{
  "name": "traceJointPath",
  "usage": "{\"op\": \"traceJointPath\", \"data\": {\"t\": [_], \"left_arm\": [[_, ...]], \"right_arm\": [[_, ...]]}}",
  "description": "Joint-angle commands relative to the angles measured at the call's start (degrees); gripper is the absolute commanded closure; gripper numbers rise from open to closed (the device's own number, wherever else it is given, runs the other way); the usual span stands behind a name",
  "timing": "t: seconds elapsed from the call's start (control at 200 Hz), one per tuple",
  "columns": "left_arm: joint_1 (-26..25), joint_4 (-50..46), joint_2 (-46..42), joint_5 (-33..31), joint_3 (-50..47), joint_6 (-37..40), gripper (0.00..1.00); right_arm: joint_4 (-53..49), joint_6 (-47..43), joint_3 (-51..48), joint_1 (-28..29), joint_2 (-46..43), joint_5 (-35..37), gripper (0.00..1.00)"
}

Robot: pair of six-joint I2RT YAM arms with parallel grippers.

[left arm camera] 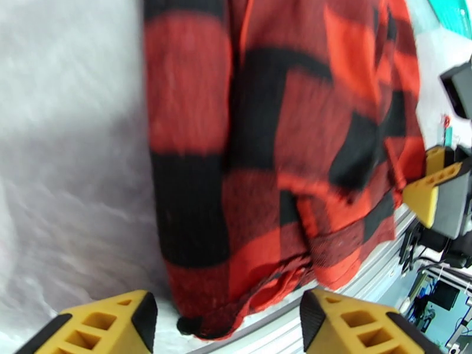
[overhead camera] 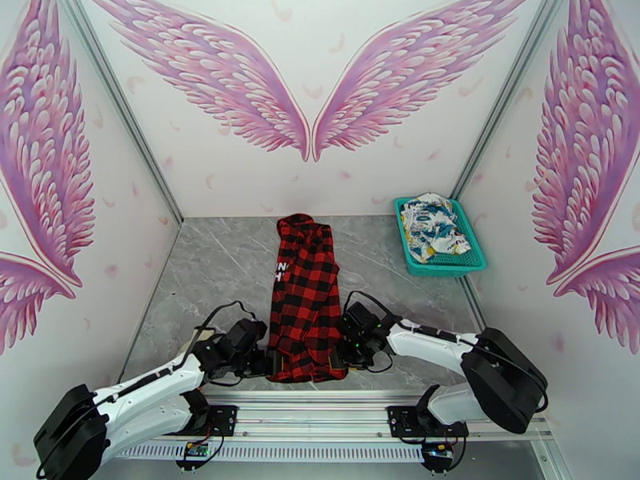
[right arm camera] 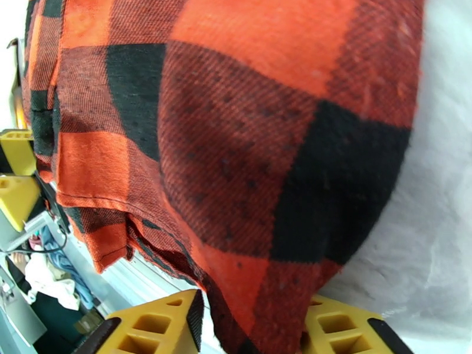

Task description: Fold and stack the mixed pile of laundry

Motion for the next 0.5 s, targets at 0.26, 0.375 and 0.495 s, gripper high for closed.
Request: {"op": "traceJointPath", "data": {"t": [0.26,0.375,0.495], "left_arm": [[-4.9,3.3,0.5,-6.3,1.3,-4.2,0.84],[-4.8,-0.6,-2.8,-9.9,4.6,-2.2,0.99],[-4.1,-3.2,-3.6,-11.8,8.9,-0.1,1.0]], "right_arm": [[1.5,4.0,-0.6,2.1,-2.4,1.6,0.84],[-1.5,4.8,1.2,2.2,-5.2,3.8,0.91],[-5.4,5.5,5.3,2.0,-6.8,5.1,0.96]]}}
